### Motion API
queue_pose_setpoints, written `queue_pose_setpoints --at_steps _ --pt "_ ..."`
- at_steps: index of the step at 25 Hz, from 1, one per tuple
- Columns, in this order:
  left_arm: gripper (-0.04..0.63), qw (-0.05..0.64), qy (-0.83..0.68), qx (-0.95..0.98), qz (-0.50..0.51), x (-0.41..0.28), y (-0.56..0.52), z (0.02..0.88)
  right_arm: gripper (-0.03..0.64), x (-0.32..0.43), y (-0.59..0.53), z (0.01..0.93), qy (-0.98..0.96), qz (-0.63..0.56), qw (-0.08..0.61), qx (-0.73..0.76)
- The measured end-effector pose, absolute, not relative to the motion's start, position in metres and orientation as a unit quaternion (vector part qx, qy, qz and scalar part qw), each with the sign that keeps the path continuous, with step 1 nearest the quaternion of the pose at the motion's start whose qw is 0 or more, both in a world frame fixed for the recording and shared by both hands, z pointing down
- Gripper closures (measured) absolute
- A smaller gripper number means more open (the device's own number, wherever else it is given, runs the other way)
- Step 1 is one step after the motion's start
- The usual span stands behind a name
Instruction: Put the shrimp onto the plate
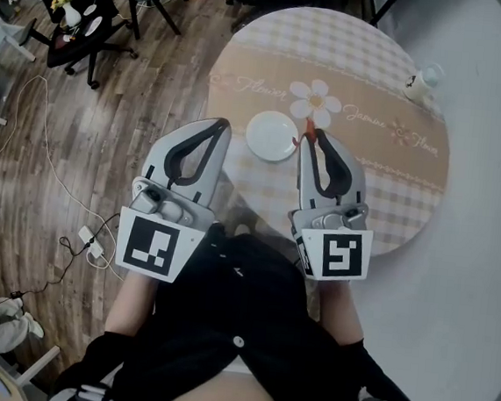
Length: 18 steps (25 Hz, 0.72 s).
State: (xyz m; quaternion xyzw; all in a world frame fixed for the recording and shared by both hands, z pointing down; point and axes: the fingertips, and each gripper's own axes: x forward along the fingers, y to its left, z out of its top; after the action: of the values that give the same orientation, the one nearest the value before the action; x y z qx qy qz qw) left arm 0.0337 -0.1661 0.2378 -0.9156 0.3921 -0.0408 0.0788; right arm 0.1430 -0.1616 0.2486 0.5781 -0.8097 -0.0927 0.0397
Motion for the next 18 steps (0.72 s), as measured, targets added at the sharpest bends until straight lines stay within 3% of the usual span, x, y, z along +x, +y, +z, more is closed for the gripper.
queue_pose_setpoints --at_steps 18 --pt "0.592 0.064 0.392 -0.917 -0.040 0.018 -0.180 0.248 0.569 0.138 -0.176 0.264 -0.802 -0.081 0.067 0.588"
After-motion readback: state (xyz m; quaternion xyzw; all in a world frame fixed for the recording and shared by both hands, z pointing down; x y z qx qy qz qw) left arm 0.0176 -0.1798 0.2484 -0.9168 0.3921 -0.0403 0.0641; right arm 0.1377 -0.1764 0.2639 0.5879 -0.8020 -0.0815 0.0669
